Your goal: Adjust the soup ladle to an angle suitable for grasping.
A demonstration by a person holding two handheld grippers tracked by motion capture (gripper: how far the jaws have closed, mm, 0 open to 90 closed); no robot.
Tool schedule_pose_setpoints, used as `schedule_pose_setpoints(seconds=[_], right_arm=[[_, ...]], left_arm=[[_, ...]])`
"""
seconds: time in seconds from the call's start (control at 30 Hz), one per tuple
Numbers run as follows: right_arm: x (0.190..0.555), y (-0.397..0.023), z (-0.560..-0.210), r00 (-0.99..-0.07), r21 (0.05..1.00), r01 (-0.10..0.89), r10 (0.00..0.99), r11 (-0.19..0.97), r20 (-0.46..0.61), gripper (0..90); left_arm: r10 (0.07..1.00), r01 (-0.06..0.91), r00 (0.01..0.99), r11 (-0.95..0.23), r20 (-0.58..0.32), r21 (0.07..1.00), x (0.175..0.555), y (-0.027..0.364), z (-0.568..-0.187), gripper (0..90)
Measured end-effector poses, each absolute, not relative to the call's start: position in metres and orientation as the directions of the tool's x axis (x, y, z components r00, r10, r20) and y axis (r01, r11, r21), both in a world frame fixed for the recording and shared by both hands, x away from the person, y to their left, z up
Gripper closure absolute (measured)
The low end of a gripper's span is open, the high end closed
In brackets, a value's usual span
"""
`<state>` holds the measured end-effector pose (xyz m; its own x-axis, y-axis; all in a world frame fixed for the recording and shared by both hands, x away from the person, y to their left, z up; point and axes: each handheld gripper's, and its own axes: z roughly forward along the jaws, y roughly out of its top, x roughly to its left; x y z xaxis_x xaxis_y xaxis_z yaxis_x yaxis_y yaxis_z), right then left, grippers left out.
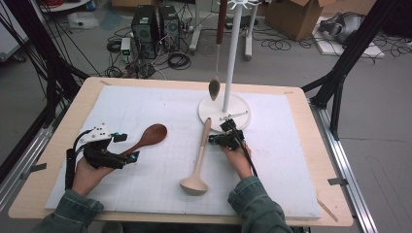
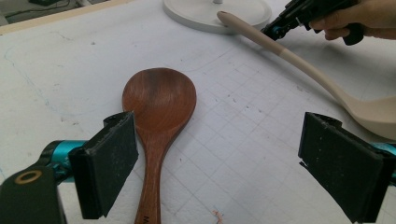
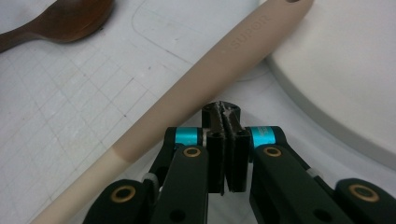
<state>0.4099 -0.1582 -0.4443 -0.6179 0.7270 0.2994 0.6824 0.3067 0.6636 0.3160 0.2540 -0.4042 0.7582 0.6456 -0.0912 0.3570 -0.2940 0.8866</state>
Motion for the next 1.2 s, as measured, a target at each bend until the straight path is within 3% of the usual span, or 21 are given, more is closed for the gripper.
schedule_pose_setpoints(seconds=[0.33,0.6,0.73,1.03,1.13,1.2], right_arm=[[0.401,-0.16,-0.431,-0.603,0.69,0.669,0.744,0.276,0.288,75.3],[0.396,-0.152,-0.43,-0.58,0.67,0.7,0.744,0.248,0.332,45.0],[0.394,-0.145,-0.431,-0.576,0.667,0.703,0.748,0.247,0.331,38.7],[0.394,-0.128,-0.438,-0.556,0.636,0.723,0.773,0.268,0.307,32.0],[0.392,-0.122,-0.438,-0.554,0.645,0.712,0.786,0.277,0.273,31.7],[0.391,-0.119,-0.438,-0.558,0.648,0.703,0.793,0.294,0.245,36.0]], left_arm=[[0.645,0.357,0.759,-0.296,-0.09,0.886,0.316,0.254,-0.404,12.3],[0.646,0.355,0.758,-0.296,-0.088,0.887,0.315,0.253,-0.404,12.3],[0.646,0.355,0.758,-0.295,-0.088,0.887,0.315,0.253,-0.404,12.3],[0.646,0.355,0.759,-0.296,-0.088,0.887,0.315,0.253,-0.404,12.4],[0.644,0.355,0.76,-0.296,-0.089,0.886,0.315,0.253,-0.404,12.3],[0.645,0.355,0.759,-0.297,-0.088,0.886,0.315,0.253,-0.404,12.3]])
